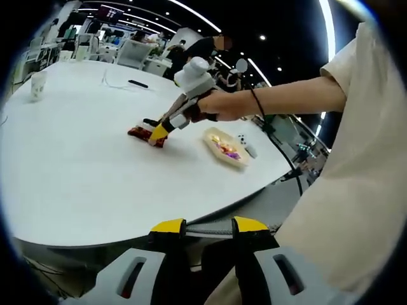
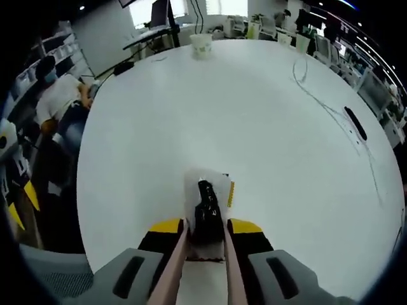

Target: Place the target food into the container with the food tongs after gripping and lifting it, then release it inside without dropping or visibly crushing the food.

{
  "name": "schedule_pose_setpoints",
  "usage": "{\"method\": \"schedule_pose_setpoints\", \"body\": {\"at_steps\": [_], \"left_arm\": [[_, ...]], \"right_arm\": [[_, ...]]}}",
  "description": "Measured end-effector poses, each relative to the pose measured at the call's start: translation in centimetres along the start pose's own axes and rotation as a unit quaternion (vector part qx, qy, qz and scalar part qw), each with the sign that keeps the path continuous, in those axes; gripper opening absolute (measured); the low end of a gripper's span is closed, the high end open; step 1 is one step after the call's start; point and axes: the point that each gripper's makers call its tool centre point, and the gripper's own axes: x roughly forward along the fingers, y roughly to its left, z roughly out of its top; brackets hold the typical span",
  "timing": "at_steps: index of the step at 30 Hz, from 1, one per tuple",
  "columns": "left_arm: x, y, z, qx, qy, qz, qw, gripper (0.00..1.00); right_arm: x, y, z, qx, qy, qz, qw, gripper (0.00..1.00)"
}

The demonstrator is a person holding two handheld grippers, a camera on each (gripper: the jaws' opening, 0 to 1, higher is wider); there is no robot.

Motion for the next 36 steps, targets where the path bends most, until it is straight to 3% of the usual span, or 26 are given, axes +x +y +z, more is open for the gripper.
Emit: {"method": "schedule_pose_setpoints", "body": {"at_steps": [10, 20, 27, 33, 36], "left_arm": [[-1.3, 0.4, -0.4, 0.001, -0.002, -0.003, 1.0, 0.28], [-2.3, 1.4, -1.0, -0.001, -0.002, 0.0, 1.0, 0.28], [-2.1, 1.7, -0.8, -0.004, -0.006, -0.002, 1.0, 0.28], [-2.0, 1.8, -1.2, -0.014, -0.008, 0.0, 0.9999, 0.28], [-2.0, 1.9, -1.5, -0.02, -0.009, 0.004, 0.9998, 0.28]], "right_arm": [[0.1, 0.1, 0.0, -0.008, 0.019, -0.013, 0.9997, 0.27], [0.2, -0.2, -0.1, 0.003, 0.009, -0.013, 0.9999, 0.26], [0.2, -0.3, -0.1, 0.007, 0.002, -0.01, 0.9999, 0.26], [0.1, -0.6, -0.3, 0.03, -0.029, -0.008, 0.9991, 0.26], [0.2, -0.6, -0.1, 0.032, -0.024, -0.01, 0.9992, 0.26]]}}
